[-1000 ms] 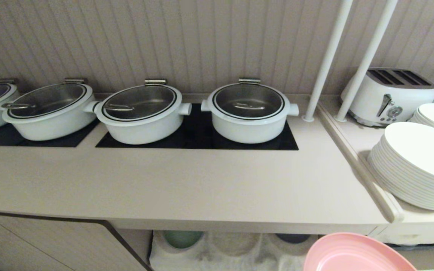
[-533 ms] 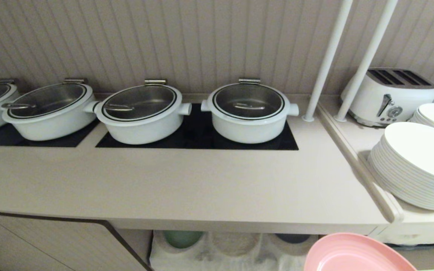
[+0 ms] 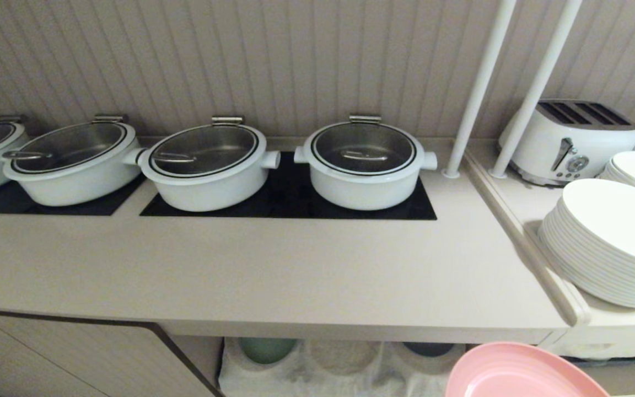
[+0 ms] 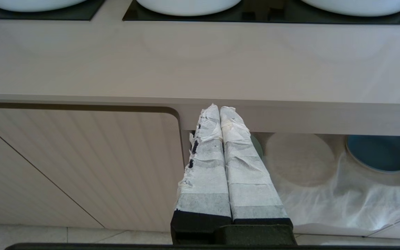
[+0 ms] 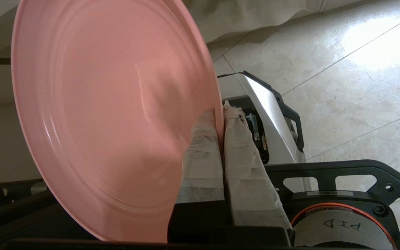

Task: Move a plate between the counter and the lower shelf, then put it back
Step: Put the plate

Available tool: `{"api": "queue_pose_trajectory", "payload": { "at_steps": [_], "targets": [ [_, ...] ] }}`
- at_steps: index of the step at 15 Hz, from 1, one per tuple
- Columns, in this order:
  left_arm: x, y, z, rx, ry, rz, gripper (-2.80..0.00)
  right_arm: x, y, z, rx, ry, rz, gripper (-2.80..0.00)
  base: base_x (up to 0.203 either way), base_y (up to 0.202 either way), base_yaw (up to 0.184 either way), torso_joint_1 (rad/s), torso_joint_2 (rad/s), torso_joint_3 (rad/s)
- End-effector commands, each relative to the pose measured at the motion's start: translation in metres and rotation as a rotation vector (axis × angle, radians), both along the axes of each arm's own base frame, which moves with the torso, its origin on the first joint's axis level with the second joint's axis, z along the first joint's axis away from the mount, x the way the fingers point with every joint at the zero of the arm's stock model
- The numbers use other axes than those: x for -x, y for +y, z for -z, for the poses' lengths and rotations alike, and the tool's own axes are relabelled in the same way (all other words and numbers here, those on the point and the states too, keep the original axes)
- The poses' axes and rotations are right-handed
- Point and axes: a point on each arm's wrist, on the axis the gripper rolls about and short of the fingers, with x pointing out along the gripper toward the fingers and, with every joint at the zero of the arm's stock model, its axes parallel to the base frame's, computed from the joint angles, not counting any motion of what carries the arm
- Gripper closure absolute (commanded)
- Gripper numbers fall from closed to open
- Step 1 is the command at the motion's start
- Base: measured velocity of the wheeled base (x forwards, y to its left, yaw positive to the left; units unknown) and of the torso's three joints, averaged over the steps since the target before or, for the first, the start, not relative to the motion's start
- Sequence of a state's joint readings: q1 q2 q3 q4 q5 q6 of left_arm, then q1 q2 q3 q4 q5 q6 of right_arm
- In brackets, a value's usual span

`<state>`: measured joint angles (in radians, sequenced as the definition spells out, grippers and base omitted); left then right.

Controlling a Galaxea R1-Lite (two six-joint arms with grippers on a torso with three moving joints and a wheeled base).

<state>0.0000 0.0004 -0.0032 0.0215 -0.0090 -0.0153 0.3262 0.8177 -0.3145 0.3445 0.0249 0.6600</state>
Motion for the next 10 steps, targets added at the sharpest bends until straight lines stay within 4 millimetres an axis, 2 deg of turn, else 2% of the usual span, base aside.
{"api": "queue_pose_trajectory", "payload": {
  "at_steps": [1,10],
  "targets": [
    [0.0,0.0,0.0,0.002,0.0,0.0,0.0,0.0,0.0001,0.0002,-0.002,0.005,0.002,0.0,0.0,0.0,0.0,0.0,0.0,0.0],
    [0.0,0.0,0.0,0.0,0.0,0.0,0.0,0.0017,-0.0005,0.0006,-0.003,0.008,0.004,0.0,0.0,0.0,0.0,0.0,0.0,0.0]
  ]
}}
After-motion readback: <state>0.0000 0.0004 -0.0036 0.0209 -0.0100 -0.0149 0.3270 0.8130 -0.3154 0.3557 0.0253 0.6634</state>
